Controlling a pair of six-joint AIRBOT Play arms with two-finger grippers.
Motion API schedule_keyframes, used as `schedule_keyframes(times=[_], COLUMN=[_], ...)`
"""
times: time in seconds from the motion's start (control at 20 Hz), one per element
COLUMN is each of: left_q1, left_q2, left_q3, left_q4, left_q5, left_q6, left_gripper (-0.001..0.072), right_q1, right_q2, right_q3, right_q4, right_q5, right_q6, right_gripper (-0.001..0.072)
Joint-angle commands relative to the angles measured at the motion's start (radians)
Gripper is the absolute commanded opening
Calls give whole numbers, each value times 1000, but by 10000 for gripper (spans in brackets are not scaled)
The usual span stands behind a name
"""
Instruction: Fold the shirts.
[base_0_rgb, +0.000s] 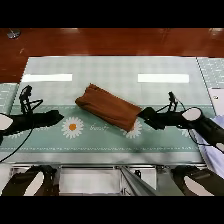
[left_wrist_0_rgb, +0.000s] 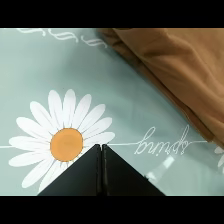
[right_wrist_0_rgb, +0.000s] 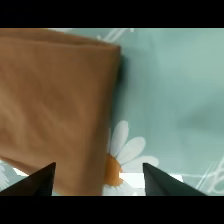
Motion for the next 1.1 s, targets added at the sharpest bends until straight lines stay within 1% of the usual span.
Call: schedule_keyframes(times=[0.0, 0.15, 0.2, 0.25, 0.3, 0.35, 0.4, 0.45, 0.6, 0.7, 0.9, 1.05], left_q1=[0, 0, 0, 0, 0, 0, 0, 0, 0, 0, 0, 0], left_q2=[0, 0, 0, 0, 0, 0, 0, 0, 0, 0, 0, 0], left_q3=[-13, -13, -13, -13, -13, -13, -13, -13, -13, -13, -13, -13], left_q4=[-10, -12, -12, -12, -12, -12, -12, -12, -12, -12, -12, -12], left_q5=[4, 7, 7, 7, 6, 6, 6, 6, 6, 6, 6, 6], left_q6=[3, 3, 3, 3, 3, 3, 3, 3, 3, 3, 3, 3], left_gripper=[27, 27, 27, 27, 27, 27, 27, 27, 27, 27, 27, 27], right_q1=[48, 105, 129, 154, 171, 173, 172, 167, 131, 83, -61, -211], right_q2=[-145, -307, -358, -404, -435, -443, -439, -434, -428, -428, -425, -378], right_q3=[37, 182, 230, 284, 346, 412, 498, 595, 954, 1162, 1458, 1539], right_q4=[158, 158, 158, 158, 159, 156, 126, 69, -195, -294, -369, -386], right_q5=[-30, 37, 71, 112, 157, 191, 222, 251, 386, 492, 737, 877], right_q6=[-99, -108, -114, -147, -206, -246, -248, -228, -61, -1, 64, 142], right_gripper=[621, 613, 542, 292, 15, 22, 22, 21, 21, 21, 21, 22])
